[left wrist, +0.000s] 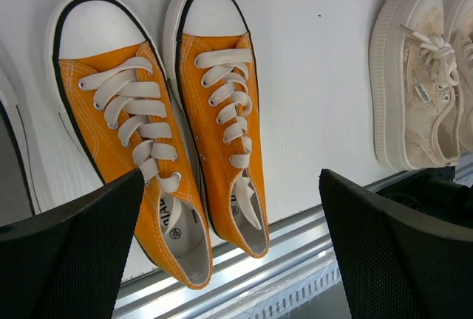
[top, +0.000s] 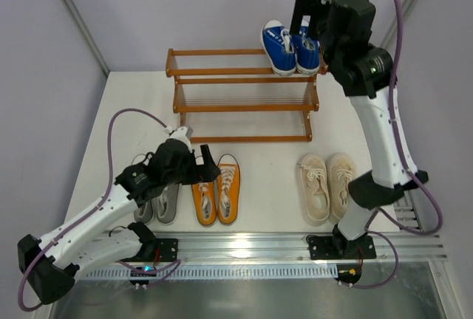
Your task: Place and organize the shoes onto the shoe shelf
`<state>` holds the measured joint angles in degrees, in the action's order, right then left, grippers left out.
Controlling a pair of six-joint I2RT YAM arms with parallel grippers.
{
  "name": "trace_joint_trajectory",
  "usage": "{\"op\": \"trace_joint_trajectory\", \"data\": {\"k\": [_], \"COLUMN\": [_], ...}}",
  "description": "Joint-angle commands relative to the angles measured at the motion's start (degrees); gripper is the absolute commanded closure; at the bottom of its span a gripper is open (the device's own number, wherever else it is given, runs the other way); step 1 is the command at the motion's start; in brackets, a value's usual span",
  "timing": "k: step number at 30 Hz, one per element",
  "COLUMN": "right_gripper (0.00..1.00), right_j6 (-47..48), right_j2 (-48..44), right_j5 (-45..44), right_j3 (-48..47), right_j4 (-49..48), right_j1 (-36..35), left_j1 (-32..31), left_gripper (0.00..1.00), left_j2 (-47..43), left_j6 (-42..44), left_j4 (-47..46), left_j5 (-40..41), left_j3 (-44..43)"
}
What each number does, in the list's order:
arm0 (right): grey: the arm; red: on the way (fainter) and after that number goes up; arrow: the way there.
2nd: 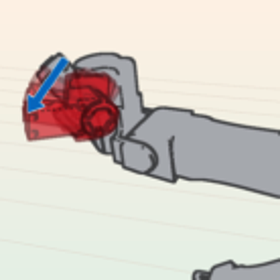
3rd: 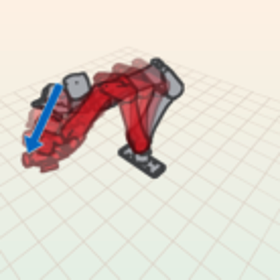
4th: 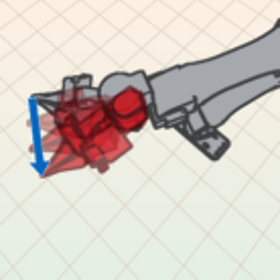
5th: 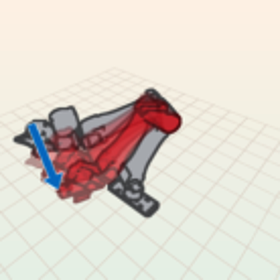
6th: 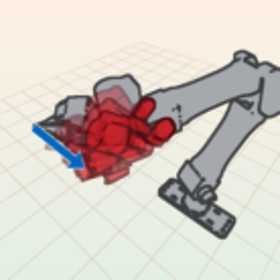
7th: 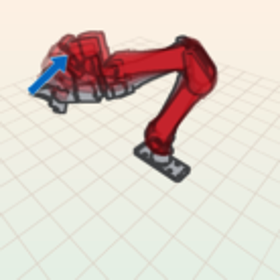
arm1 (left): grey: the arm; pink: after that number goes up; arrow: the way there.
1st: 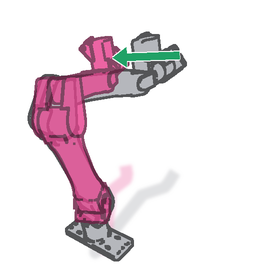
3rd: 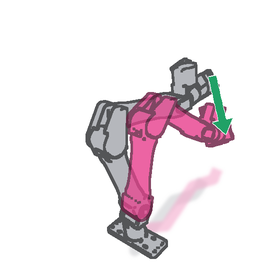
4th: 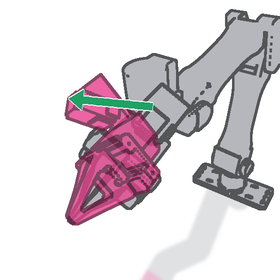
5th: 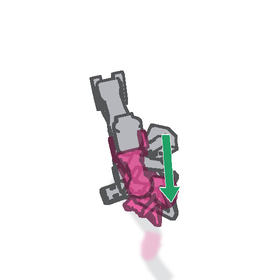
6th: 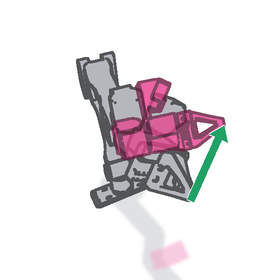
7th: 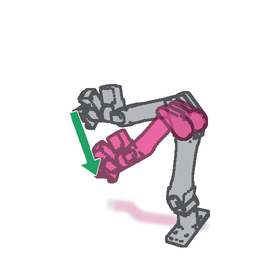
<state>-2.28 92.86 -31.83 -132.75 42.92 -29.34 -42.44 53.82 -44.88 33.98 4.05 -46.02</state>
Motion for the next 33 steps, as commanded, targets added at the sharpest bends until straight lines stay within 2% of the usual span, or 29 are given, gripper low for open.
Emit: {"op": "trace_joint_trajectory", "data": {"k": [1,6,9,12,17,18,20,21,24,25,27,28,29,30,33], "right_gripper": [0.00,0.00,0.00,0.01,0.02,0.05,0.12,0.24,0.47,0.59,0.71,0.83,0.90,0.95,0.96], "right_j6": [6.4,5.3,5.3,5.3,4.5,4.0,3.0,2.5,2.5,1.0,0.5,0.1,0.0,-0.3,-0.8], "right_j2": [10.9,14.7,19.4,19.5,20.2,20.4,21.0,21.4,22.6,22.8,22.5,22.2,21.2,20.8,19.0], "right_j5": [13.4,20.3,25.4,28.0,25.2,24.4,24.2,24.2,24.5,24.5,24.6,24.6,24.7,24.6,24.5], "right_j3": [-17.9,-8.0,-12.1,-11.0,-8.2,-8.1,-7.7,-7.5,-7.7,-7.4,-6.4,-5.9,-5.5,-4.8,-5.0], "right_j4": [10.2,3.2,5.4,4.7,4.5,4.8,5.9,6.4,8.8,9.7,10.3,10.2,9.9,9.6,8.2], "right_j1": [3.1,8.1,10.0,9.9,10.0,10.1,10.2,10.3,10.3,10.3,10.2,10.4,10.3,10.3,10.3], "left_j1": [-0.2,-0.2,-0.3,-0.2,-0.3,-0.3,-0.3,-0.3,-0.3,-0.3,-0.3,-0.3,-0.3,-0.2,-0.3], "left_gripper": [0.00,0.00,0.00,0.00,0.00,0.00,0.00,0.00,0.00,0.00,0.00,0.00,0.00,0.00,0.00], "left_j2": [-3.9,-7.0,-7.9,-8.6,-9.1,-9.2,-9.3,-9.5,-9.9,-10.1,-10.3,-10.4,-10.5,-10.6,-11.0], "left_j6": [-1.0,-0.9,-0.6,-0.8,-1.2,-1.2,-1.0,-1.0,-0.7,-0.7,-0.6,-0.6,-0.6,-0.6,-0.6], "left_j4": [3.1,5.3,6.5,6.6,6.6,6.7,6.8,6.9,7.2,7.2,7.5,7.7,7.9,7.9,8.4], "left_j5": [2.7,4.1,4.6,4.9,4.9,4.9,4.9,4.9,5.1,5.1,5.3,5.3,5.5,5.5,5.7], "left_j3": [1.4,1.6,1.5,1.8,3.0,3.0,3.2,3.2,3.1,3.0,3.2,3.2,3.2,3.3,3.3]}}
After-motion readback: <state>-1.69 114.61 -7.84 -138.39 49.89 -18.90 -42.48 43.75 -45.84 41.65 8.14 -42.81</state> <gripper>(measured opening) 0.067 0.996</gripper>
